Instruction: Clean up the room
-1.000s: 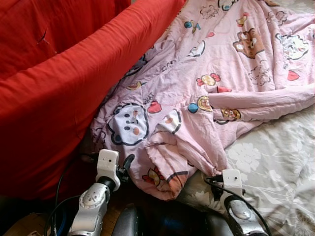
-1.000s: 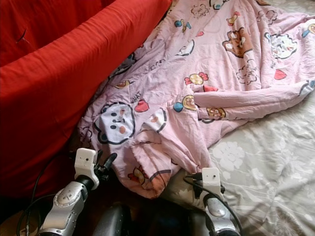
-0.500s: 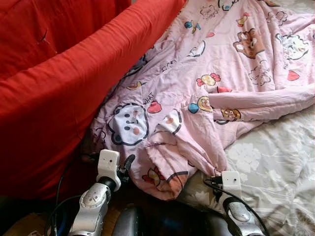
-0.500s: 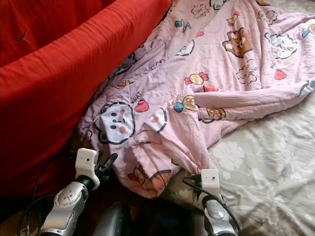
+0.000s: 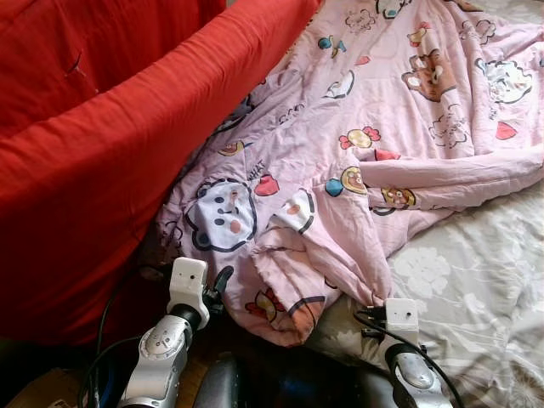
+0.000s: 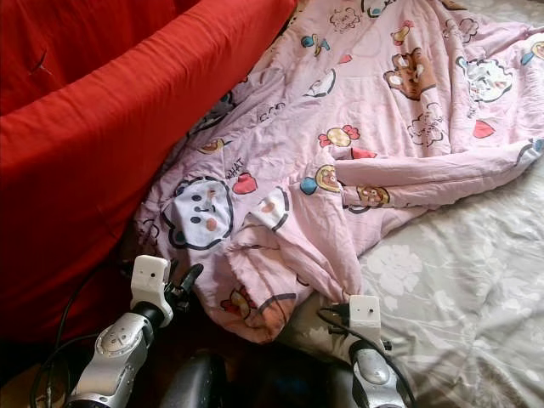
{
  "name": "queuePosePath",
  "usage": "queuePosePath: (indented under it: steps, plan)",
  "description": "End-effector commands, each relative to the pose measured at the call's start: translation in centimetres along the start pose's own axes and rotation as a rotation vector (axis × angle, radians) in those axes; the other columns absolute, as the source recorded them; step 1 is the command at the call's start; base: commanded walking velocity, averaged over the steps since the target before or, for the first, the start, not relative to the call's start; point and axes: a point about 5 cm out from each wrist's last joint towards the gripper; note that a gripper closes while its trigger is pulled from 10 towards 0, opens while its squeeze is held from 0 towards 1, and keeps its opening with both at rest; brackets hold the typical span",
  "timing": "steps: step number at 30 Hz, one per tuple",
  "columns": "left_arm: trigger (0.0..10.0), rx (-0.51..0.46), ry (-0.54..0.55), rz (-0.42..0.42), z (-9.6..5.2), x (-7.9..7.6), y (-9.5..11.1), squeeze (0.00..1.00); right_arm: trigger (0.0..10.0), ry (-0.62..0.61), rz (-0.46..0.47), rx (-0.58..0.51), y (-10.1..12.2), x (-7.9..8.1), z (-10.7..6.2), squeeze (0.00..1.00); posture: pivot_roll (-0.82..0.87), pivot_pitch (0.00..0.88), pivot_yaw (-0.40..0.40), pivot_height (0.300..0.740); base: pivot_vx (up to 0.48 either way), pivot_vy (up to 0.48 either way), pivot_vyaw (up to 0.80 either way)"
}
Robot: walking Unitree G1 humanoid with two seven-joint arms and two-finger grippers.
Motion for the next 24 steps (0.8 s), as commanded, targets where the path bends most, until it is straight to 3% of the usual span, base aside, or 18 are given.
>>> queuePosePath:
  steps: [1,11,12,13,14,24]
  plan:
    - [10.0,0.048,0.009,0.0,-0.5,0.2,-1.3,0.0,0.0,0.002,0.03,0.011,-1.0,0.0,-0.5,0.0,0.02,0.337,0.059,0.631,0.0,0.0,0.0]
    - [10.0,0.05,0.045,-0.002,-0.4,0.5,-1.5,0.0,0.0,0.006,0.042,-0.062,-0.2,-0.4,-0.5,0.0,0.0,0.325,0.045,0.631,0.0,0.0,0.0]
    - [10.0,0.048,0.049,-0.002,-0.3,0.6,-1.5,0.0,4.4,0.007,0.049,-0.076,0.0,-0.5,-0.5,0.0,0.0,0.322,0.043,0.631,0.0,0.0,0.0]
    - [10.0,0.048,0.051,-0.002,-0.2,0.6,-1.5,0.0,4.4,0.008,0.052,-0.08,0.1,-0.5,-0.5,0.0,0.0,0.321,0.042,0.631,0.0,0.0,0.0]
    - [10.0,0.047,0.053,-0.003,-0.1,0.7,-1.5,0.0,10.0,0.011,0.057,-0.088,0.2,-0.5,-0.5,0.0,-0.01,0.317,0.04,0.631,0.0,0.0,0.0]
    - [10.0,0.041,0.066,-0.013,0.8,0.6,-1.4,0.0,10.0,0.031,0.097,-0.155,1.5,-0.7,-0.2,0.0,-0.02,0.272,0.033,0.631,0.0,0.0,0.0]
Point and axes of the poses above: a point about 5 cm out from each wrist's last joint towards the gripper, its own z axis pointing out of the wrist towards the gripper, its own y axis along the axis of the wrist's last joint, x = y × z
